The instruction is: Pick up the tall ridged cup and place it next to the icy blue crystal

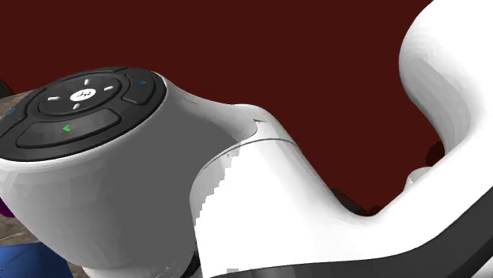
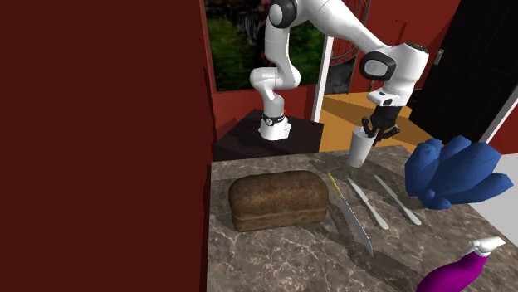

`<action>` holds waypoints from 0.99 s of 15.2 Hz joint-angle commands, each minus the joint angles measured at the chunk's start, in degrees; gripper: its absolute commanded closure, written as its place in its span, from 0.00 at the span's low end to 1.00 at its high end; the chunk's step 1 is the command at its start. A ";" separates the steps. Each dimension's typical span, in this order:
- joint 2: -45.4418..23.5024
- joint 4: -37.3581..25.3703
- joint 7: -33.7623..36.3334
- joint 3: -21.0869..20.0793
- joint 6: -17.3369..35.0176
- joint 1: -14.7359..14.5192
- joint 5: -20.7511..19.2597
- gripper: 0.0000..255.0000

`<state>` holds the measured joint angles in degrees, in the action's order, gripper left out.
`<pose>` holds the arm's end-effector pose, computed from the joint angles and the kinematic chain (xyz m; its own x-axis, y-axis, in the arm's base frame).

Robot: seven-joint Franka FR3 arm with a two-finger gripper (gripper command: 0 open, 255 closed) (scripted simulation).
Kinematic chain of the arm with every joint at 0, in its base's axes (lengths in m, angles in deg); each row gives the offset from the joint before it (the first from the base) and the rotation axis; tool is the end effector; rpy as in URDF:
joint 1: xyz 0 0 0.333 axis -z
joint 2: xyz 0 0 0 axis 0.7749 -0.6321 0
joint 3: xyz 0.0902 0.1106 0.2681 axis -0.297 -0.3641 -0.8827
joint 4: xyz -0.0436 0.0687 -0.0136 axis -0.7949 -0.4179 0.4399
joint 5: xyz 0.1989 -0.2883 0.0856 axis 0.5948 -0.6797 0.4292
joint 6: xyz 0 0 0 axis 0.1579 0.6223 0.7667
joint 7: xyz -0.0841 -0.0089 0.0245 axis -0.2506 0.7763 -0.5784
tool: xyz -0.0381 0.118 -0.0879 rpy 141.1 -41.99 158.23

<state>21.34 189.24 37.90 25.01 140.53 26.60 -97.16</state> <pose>0.2108 0.4840 0.3553 0.9990 0.0103 0.0437 0.0067 -0.9967 0.0812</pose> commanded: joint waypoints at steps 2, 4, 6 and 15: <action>-1.06 0.55 0.71 0.14 1.27 -0.22 -0.95 1.00; -1.06 0.54 0.71 0.15 1.26 -0.22 -0.96 1.00; -1.06 0.54 0.71 0.15 1.26 -0.22 -0.96 1.00; -1.06 0.54 0.71 0.15 1.26 -0.22 -0.96 0.00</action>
<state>20.28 189.79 38.61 25.16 141.79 26.38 -98.12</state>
